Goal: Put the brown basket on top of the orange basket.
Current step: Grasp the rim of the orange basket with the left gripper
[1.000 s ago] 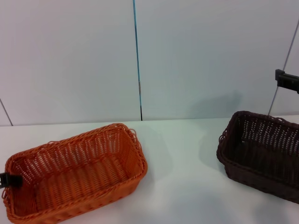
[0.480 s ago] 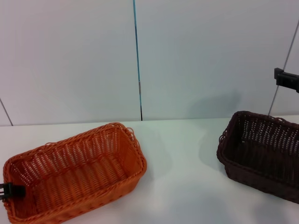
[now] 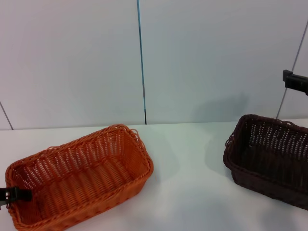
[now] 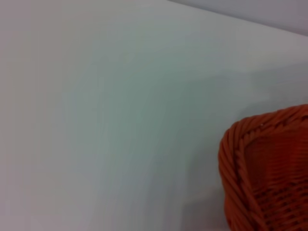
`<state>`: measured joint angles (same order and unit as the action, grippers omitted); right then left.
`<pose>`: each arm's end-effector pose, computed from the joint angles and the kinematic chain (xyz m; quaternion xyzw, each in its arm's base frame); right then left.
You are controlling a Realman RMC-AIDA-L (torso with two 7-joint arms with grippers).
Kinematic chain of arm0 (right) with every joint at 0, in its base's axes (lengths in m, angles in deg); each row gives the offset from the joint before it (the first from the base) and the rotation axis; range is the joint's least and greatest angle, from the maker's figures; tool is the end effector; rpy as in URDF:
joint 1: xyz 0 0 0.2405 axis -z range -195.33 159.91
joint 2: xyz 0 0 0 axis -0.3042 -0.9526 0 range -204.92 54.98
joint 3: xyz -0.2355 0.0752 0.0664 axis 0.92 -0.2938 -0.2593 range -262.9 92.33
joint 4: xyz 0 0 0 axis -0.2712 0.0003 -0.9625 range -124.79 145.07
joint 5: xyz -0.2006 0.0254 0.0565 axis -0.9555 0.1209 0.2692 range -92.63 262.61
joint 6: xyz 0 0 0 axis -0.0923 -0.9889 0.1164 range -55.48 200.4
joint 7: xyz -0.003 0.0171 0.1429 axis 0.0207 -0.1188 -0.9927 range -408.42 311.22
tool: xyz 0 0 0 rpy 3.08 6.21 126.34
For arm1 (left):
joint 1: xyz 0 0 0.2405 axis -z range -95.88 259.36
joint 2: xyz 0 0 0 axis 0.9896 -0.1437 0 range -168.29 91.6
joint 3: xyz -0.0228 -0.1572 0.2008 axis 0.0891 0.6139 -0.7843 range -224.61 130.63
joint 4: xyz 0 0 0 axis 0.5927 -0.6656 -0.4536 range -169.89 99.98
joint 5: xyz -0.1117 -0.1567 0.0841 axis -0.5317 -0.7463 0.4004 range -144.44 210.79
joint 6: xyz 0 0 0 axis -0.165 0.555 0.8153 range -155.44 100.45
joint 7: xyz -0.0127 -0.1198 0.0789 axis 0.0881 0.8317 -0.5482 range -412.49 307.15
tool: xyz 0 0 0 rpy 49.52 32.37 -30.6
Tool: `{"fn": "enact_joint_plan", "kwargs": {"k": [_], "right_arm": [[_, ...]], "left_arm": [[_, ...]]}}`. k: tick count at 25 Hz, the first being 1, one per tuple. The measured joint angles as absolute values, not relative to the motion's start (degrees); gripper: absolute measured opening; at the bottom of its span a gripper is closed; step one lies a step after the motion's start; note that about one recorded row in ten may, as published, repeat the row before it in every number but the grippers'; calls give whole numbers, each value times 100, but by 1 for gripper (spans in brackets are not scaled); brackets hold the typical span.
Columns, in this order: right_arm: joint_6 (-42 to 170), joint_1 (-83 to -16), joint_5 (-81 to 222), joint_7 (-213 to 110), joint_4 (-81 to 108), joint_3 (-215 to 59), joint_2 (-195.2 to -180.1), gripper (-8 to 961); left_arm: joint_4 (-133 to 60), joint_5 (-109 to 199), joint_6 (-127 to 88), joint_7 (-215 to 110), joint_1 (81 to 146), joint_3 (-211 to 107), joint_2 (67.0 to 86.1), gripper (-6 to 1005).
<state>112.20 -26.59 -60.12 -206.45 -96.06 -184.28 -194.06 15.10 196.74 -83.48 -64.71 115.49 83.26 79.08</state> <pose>0.1547 0.3614 0.1237 -0.2684 -0.7718 -0.5443 0.1901 -0.3432 0.3924 0.0590 -0.6344 -0.6507 0.0274 0.4164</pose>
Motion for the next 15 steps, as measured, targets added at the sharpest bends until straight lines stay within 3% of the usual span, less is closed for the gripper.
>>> {"fn": "enact_joint_plan", "kwargs": {"k": [8,15], "right_arm": [[11225,-2681,-6012,-20641,-9615,-18443,-19397,925],[11223,-2717,-6011,-20637,-9613,-18443,-19397,925]], "left_arm": [[1505,19658,-8406,-6471,11548,8370,7938,874],[1506,19645,-8492,-6472,11537,8375,7943,680]]}}
